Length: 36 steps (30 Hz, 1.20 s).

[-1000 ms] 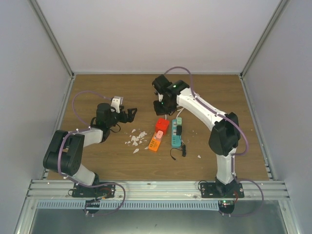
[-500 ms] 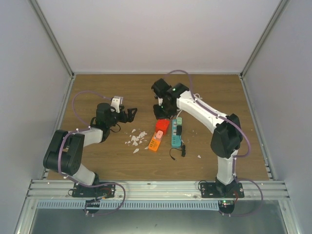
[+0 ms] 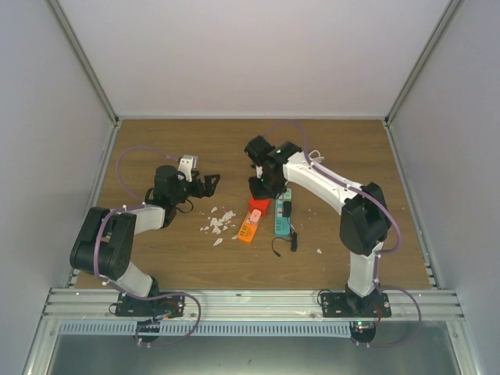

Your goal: Insert the plug

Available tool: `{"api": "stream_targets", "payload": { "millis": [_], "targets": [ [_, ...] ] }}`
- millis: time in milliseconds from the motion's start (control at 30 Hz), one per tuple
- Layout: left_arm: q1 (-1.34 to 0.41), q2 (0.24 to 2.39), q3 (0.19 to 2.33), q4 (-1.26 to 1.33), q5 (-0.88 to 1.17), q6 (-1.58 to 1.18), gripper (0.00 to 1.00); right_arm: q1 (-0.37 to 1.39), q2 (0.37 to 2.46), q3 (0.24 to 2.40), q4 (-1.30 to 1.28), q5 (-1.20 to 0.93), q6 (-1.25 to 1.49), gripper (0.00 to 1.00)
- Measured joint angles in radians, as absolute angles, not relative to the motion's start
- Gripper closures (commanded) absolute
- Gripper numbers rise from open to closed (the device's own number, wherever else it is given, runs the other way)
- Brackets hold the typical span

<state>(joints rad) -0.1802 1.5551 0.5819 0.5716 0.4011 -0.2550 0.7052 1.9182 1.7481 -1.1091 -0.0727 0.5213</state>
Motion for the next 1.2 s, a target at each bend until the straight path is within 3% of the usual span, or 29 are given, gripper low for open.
{"api": "stream_targets", "payload": {
  "millis": [167, 467, 533, 667, 733, 833, 1000, 1200],
  "targets": [
    [-0.180, 1.556, 0.585, 0.572, 0.405, -0.255, 0.01, 0.703, 1.892, 1.617, -1.067, -0.098, 0.524, 1.00],
    [-0.180, 1.557, 0.585, 0.575, 0.421, -0.255, 0.01, 0.699, 1.860, 1.771, -1.086, -0.064, 0.510, 0.97],
    [-0.180, 1.557, 0.583, 0.584, 0.434, -0.257, 0.01, 0.693, 1.804, 1.737, -1.071, -0.061, 0.511, 0.86],
    [-0.204, 1.493, 0.491, 0.649, 0.443, -0.263, 0.01, 0.674, 1.629, 1.554, -1.031, -0.064, 0.517, 0.20],
    [-0.253, 1.428, 0.422, 0.670, 0.418, -0.260, 0.01, 0.664, 1.531, 1.435, -1.007, -0.069, 0.513, 0.07],
    [-0.393, 1.306, 0.324, 0.683, 0.356, -0.250, 0.01, 0.651, 1.417, 1.309, -0.985, -0.071, 0.518, 0.01],
    [-0.570, 1.172, 0.261, 0.637, 0.220, -0.247, 0.01, 0.631, 1.216, 1.158, -0.955, -0.072, 0.522, 0.00],
    [-0.743, 1.161, 0.232, 0.546, 0.020, -0.294, 0.01, 0.624, 1.029, 1.037, -0.923, -0.077, 0.529, 0.00]
  ]
}}
